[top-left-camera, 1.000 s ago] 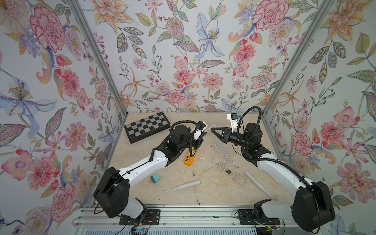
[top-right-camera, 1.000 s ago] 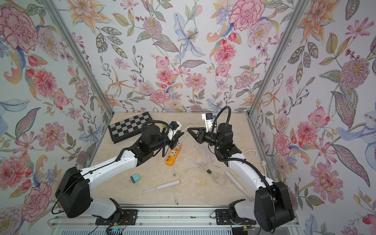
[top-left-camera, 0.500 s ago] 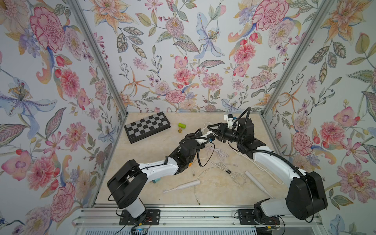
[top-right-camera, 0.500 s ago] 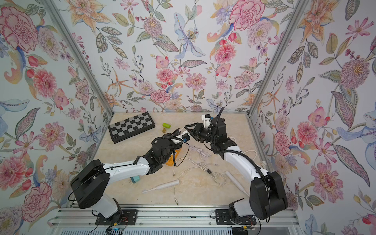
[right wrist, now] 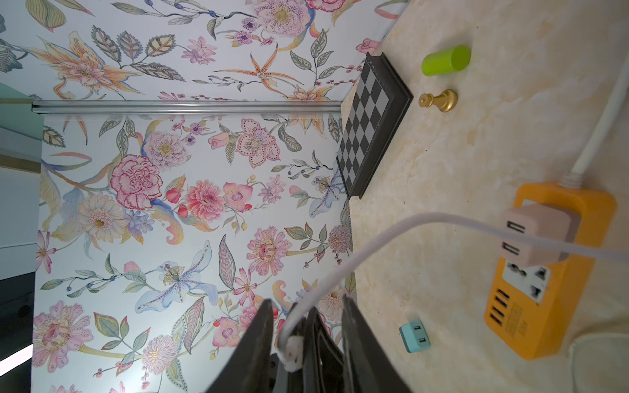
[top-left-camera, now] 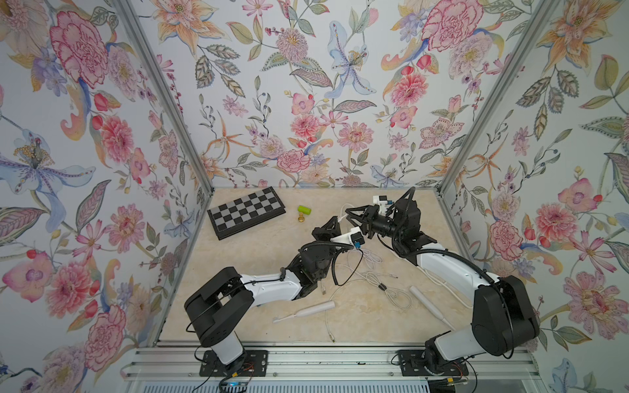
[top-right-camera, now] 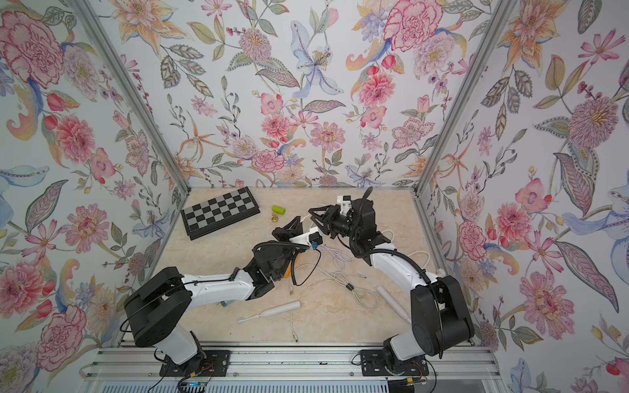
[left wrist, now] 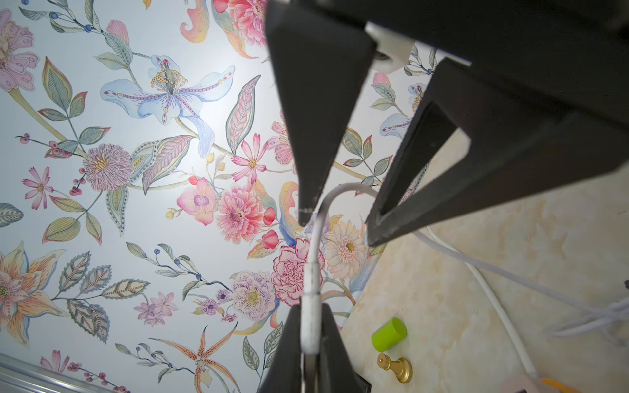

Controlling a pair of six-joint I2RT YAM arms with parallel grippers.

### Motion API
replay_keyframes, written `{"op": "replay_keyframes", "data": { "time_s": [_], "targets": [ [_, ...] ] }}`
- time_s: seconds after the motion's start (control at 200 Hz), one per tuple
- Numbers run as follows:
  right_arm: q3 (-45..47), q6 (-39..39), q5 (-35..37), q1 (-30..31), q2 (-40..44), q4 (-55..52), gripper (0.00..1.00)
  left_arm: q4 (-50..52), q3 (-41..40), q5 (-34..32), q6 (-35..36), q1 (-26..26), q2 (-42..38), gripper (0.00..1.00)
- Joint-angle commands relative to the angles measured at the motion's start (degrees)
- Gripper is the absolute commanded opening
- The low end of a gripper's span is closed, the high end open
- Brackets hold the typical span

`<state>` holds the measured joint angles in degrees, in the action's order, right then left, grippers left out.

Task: Charge the electric toothbrush
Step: Pick up the charging cable from the center of the board.

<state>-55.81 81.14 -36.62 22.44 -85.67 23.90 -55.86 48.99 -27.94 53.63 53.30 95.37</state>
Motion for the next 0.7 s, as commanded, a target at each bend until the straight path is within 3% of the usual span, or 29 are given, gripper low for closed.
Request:
{"op": "replay_keyframes", "data": {
  "time_s": [0.0, 0.205, 0.56, 0.635, 0.695],
  "targets": [
    [0.5, 2.6, -0.8, 0.0, -0.3, 4.8, 0.31, -5.3, -0.7, -1.8, 5.4, 0.8, 1.2, 0.0],
    [1.5, 3.2, -0.9, 0.4, -1.7, 6.3, 0.2, -8.6, -0.1, -3.7, 9.7, 1.3, 3.3, 0.0],
    [2.2, 3.5, -1.6, 0.8, -4.1, 8.5, 0.17, -11.9, 0.4, -4.0, 13.7, 2.3, 4.0, 0.0],
    [2.5, 3.7, -1.6, 0.8, -4.7, 9.8, 0.09, -11.3, 0.6, -3.7, 13.9, 2.4, 3.6, 0.0],
    [2.6, 4.3, -1.9, 0.8, -5.2, 11.7, 0.09, -10.9, 0.5, -3.2, 14.0, 2.5, 3.4, 0.0]
  ]
}}
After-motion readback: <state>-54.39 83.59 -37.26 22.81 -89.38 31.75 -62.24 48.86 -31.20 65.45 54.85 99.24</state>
